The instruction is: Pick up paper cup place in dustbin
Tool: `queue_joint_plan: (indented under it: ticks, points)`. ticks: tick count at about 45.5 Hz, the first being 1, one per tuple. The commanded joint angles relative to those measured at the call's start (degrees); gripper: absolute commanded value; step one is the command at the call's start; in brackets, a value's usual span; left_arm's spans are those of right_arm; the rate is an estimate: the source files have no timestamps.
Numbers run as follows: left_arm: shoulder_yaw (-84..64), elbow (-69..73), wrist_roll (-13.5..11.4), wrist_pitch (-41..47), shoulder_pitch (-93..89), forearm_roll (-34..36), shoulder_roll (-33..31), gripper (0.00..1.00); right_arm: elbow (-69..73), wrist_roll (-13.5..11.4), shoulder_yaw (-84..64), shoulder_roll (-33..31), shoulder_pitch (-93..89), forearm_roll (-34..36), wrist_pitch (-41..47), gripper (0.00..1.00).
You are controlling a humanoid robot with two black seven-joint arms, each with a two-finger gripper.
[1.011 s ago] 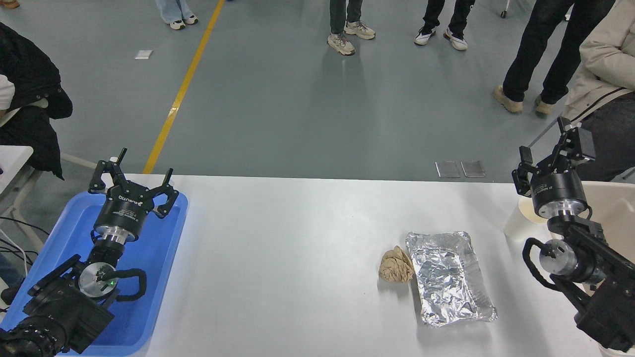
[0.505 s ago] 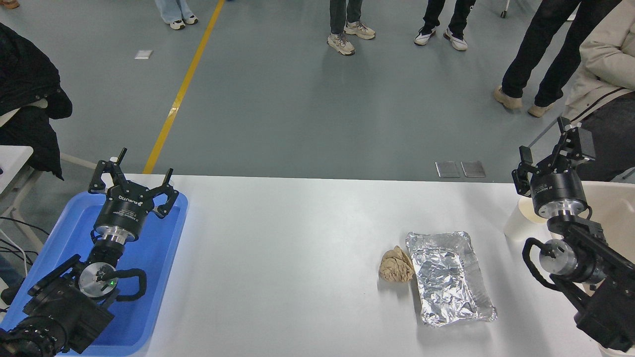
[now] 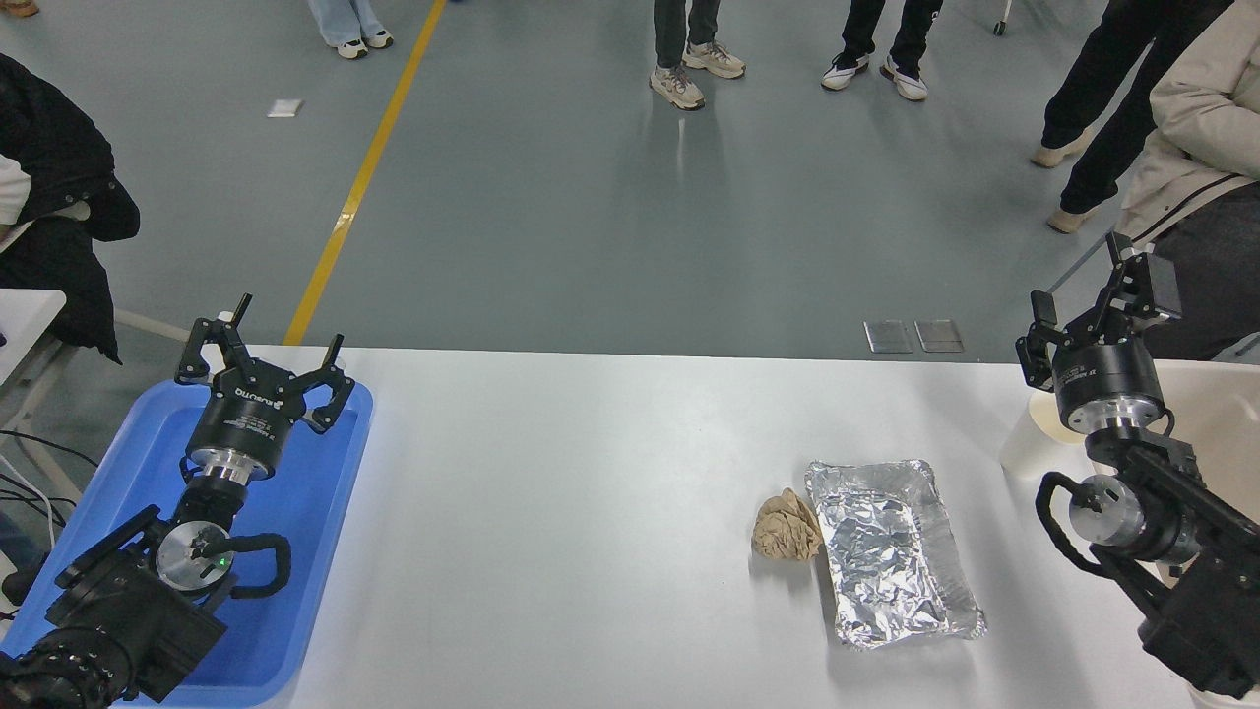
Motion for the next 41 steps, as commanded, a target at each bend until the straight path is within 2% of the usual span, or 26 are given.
queue_joint_plan:
  ticks: [1, 35, 41]
  points:
    - [0.0, 0.0, 0.0, 0.0, 0.0, 0.0, 0.0, 1.0, -0.2, 0.0, 0.0, -0.4, 0.2, 0.0, 0.0, 1.0]
    - [0.0, 0.0, 0.0, 0.0, 0.0, 0.0, 0.0, 1.0, 0.1, 0.0, -0.2, -0.7, 2.1, 0.0, 0.8, 1.0]
    - [0.0, 0.0, 0.0, 0.0, 0.0, 0.0, 0.0, 1.0, -0.7, 0.0, -0.4, -3.0, 3.9, 0.0, 0.7, 1.0]
